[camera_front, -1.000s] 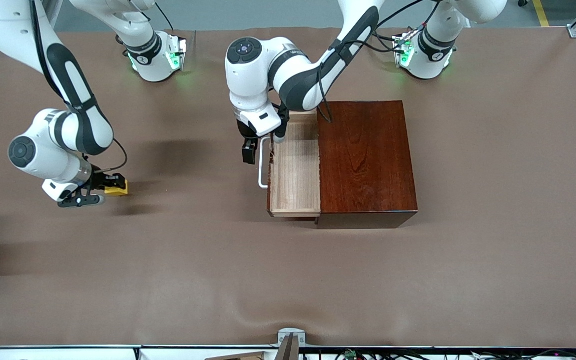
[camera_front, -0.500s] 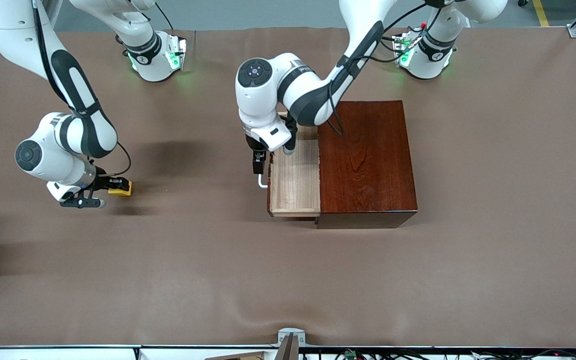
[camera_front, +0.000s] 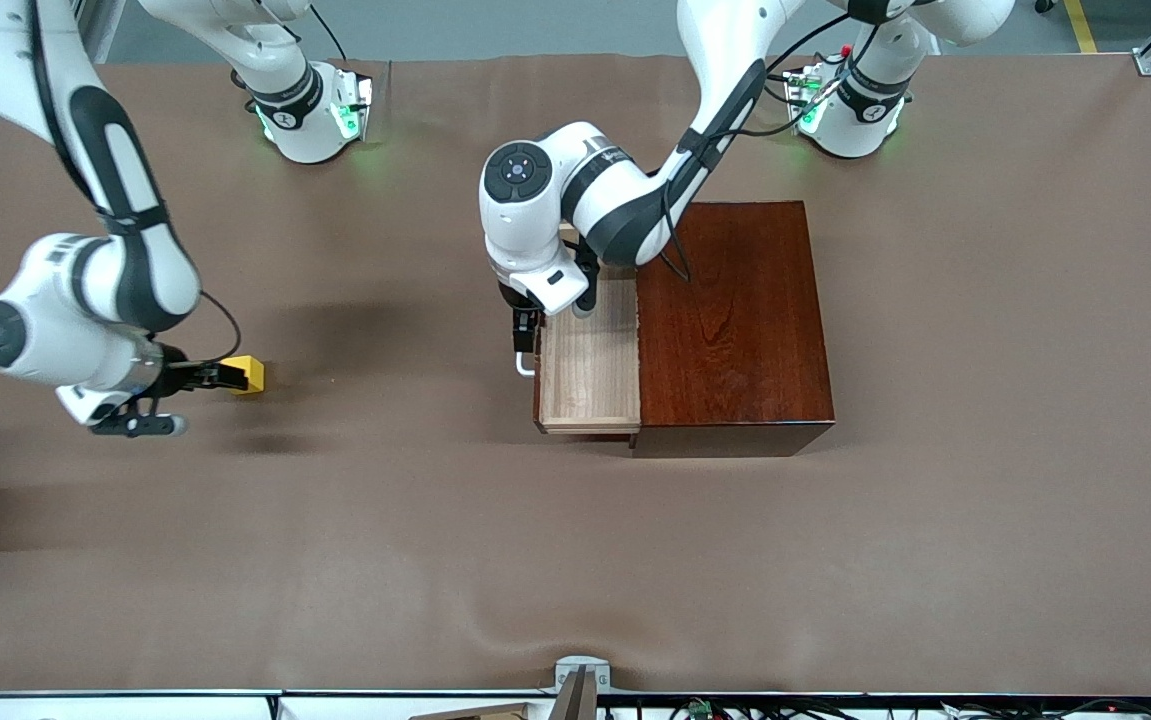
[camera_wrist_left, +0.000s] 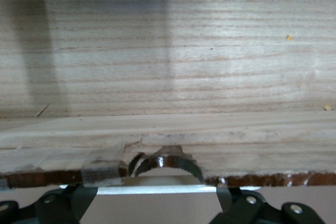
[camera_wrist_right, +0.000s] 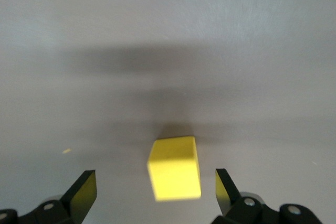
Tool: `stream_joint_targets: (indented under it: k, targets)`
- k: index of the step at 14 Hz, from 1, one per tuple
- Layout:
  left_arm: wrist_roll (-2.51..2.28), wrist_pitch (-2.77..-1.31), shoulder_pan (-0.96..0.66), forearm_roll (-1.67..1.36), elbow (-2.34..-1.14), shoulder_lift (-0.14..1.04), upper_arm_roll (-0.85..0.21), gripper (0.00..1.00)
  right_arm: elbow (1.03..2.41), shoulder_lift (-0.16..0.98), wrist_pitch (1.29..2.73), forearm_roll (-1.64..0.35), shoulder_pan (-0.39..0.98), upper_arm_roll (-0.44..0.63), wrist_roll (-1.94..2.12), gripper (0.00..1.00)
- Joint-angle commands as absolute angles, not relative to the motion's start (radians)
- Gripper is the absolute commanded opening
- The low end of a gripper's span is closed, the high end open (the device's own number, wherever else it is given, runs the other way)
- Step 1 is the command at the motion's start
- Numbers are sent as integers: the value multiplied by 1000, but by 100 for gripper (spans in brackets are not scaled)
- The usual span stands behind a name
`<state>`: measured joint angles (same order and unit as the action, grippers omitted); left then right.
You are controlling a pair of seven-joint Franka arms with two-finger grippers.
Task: Open drawer, take yellow block, close drawer
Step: 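Place the yellow cube on the table with the right gripper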
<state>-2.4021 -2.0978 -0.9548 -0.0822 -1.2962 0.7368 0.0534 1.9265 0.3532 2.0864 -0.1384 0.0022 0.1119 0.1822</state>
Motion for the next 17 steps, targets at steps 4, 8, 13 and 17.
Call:
stream_joint_targets:
  k: [4,8,13,17]
  targets:
    - [-2349,-2036,-946,-94,-1270,747,61,100,1611,342,1768,-115,-14,107,175,100]
    - [-2350,-1967,-948,-20,-1272,738,74,100,1494,276,1640,-92,-8,107,175,100]
    - [-2353,-1916,-950,63,-1273,733,75,100,1499,112,1539,-42,49,98,-23,100]
    - [-2356,-1873,-948,81,-1273,732,78,100,1514,31,1514,-18,52,98,-35,100]
